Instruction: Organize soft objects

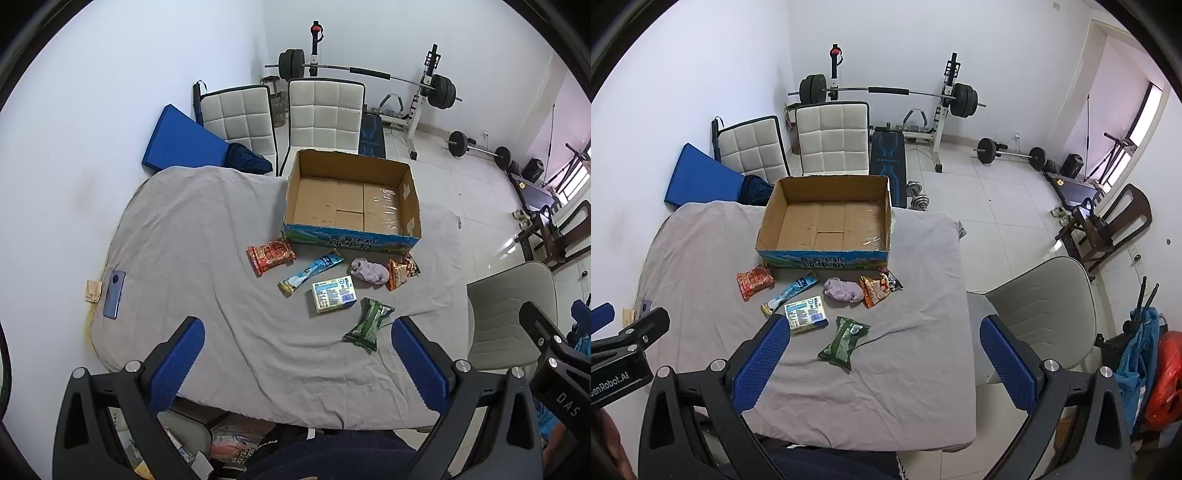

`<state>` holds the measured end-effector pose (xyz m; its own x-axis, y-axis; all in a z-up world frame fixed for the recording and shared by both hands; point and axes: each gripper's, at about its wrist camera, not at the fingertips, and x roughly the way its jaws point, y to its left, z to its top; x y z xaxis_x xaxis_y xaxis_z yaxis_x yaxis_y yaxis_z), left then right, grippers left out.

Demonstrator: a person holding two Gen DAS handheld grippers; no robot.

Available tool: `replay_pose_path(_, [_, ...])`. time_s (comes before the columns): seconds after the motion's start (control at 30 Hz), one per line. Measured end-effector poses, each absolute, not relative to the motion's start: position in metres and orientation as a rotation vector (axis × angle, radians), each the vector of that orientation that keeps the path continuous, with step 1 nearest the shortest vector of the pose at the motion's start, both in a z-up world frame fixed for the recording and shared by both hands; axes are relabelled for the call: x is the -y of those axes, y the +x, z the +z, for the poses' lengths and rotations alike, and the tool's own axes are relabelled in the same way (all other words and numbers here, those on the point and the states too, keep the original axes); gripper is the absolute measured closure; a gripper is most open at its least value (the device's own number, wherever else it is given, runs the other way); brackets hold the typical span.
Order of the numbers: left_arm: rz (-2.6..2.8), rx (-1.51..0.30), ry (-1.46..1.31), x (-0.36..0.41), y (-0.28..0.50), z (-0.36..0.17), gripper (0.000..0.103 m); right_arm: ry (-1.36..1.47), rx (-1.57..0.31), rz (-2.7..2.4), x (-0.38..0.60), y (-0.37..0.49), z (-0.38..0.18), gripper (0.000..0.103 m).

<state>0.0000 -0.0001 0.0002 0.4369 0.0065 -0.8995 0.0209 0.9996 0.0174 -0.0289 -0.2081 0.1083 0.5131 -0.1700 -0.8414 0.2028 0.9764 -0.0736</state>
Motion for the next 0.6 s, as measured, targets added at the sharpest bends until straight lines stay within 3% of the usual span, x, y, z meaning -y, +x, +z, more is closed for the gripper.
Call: replay_pose_path(0.6, [-0.015,-1.116,0.028,-0.0004,0.0013,-0.0013,0.000,0.027,-0.998,-0.225,0.2049,-0.0276,0.1154,0.000])
